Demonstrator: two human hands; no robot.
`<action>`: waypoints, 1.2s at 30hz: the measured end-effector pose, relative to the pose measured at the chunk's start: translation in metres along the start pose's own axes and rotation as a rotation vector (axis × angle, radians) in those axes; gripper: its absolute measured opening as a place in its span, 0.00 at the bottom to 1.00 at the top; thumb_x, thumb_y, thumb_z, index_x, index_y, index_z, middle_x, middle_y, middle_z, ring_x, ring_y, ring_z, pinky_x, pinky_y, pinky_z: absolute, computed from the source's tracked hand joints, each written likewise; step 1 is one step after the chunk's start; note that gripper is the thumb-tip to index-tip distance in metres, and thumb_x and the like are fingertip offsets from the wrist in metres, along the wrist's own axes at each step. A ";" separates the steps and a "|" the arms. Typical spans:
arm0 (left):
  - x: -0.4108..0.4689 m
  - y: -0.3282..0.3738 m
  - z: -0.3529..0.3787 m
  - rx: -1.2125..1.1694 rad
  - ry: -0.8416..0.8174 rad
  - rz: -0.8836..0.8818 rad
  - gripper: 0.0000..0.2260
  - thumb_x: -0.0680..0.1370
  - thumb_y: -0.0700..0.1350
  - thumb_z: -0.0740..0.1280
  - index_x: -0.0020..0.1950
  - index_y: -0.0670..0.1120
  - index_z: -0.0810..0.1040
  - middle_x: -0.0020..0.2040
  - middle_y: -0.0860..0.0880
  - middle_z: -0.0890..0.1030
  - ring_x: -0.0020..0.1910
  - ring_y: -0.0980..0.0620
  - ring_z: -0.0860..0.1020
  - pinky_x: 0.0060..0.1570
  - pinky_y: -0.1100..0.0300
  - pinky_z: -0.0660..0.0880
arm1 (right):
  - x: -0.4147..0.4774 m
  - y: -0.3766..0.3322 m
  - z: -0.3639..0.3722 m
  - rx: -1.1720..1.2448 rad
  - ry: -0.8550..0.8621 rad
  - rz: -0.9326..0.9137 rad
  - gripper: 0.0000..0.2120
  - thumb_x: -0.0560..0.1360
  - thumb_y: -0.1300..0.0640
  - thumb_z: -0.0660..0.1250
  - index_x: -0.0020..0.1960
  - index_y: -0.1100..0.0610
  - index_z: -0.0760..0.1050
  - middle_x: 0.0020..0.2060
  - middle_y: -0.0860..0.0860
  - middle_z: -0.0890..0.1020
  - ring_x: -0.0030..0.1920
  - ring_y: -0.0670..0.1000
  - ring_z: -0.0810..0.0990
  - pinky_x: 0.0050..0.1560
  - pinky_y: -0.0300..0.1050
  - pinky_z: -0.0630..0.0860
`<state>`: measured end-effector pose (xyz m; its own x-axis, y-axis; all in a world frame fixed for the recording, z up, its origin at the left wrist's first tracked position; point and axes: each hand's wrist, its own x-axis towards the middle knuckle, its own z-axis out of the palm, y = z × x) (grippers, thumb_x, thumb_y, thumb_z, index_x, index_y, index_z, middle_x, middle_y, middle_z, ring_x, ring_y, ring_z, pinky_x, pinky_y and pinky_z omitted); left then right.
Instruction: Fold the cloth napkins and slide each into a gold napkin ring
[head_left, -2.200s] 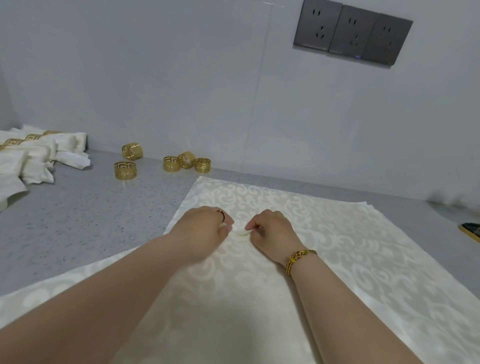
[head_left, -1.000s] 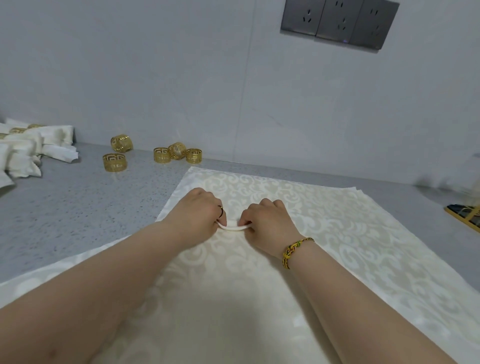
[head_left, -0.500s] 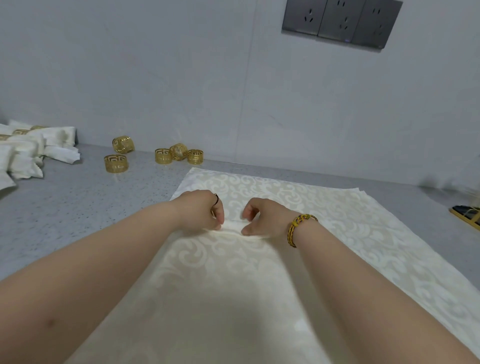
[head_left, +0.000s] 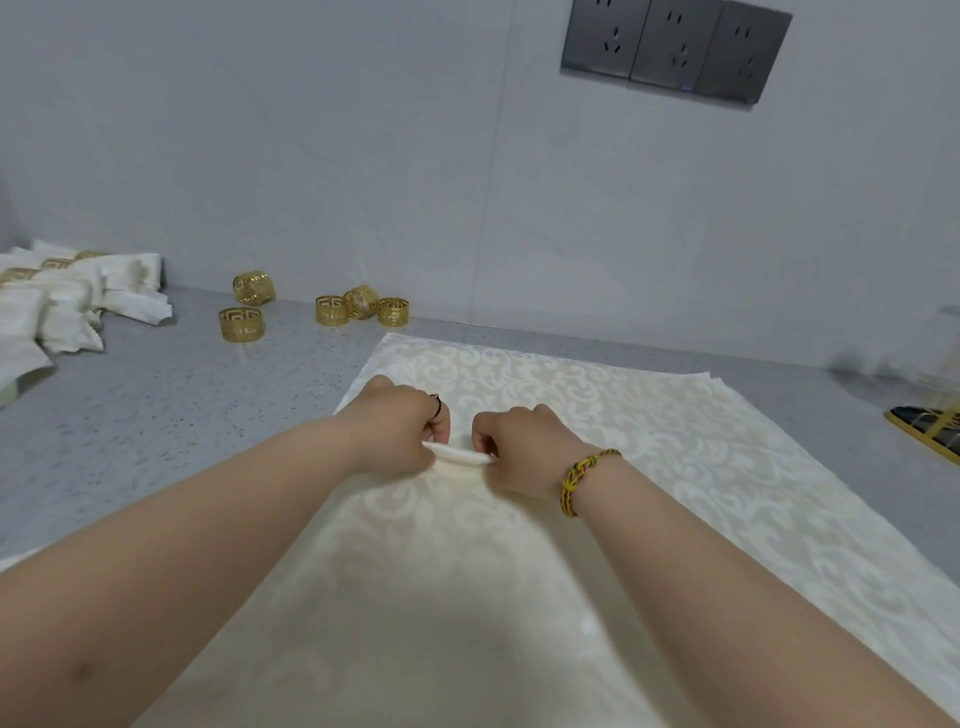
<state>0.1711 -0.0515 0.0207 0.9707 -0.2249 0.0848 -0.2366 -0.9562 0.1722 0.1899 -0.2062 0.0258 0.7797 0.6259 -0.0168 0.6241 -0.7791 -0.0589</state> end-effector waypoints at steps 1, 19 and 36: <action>-0.003 0.000 0.003 0.034 0.042 0.027 0.15 0.74 0.43 0.65 0.33 0.58 0.64 0.33 0.58 0.68 0.40 0.57 0.68 0.47 0.65 0.54 | -0.004 -0.002 0.003 -0.021 0.016 -0.020 0.09 0.71 0.66 0.58 0.45 0.53 0.64 0.35 0.47 0.69 0.44 0.50 0.66 0.53 0.43 0.60; -0.016 0.002 -0.002 -0.085 -0.178 -0.058 0.15 0.74 0.48 0.68 0.60 0.51 0.72 0.52 0.56 0.73 0.54 0.56 0.72 0.52 0.65 0.58 | -0.021 -0.004 -0.007 0.236 -0.147 0.131 0.18 0.73 0.54 0.66 0.62 0.53 0.69 0.52 0.47 0.72 0.49 0.48 0.68 0.55 0.38 0.61; -0.060 0.010 0.014 0.186 0.317 0.288 0.08 0.71 0.41 0.63 0.45 0.50 0.80 0.44 0.57 0.78 0.47 0.55 0.74 0.50 0.68 0.54 | -0.047 -0.025 0.015 -0.059 0.103 -0.097 0.08 0.72 0.65 0.58 0.46 0.53 0.66 0.37 0.48 0.68 0.43 0.51 0.65 0.45 0.42 0.59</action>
<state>0.1108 -0.0500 0.0039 0.7989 -0.4455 0.4042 -0.4547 -0.8871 -0.0791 0.1367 -0.2153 0.0127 0.7150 0.6934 0.0890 0.6960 -0.7181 0.0038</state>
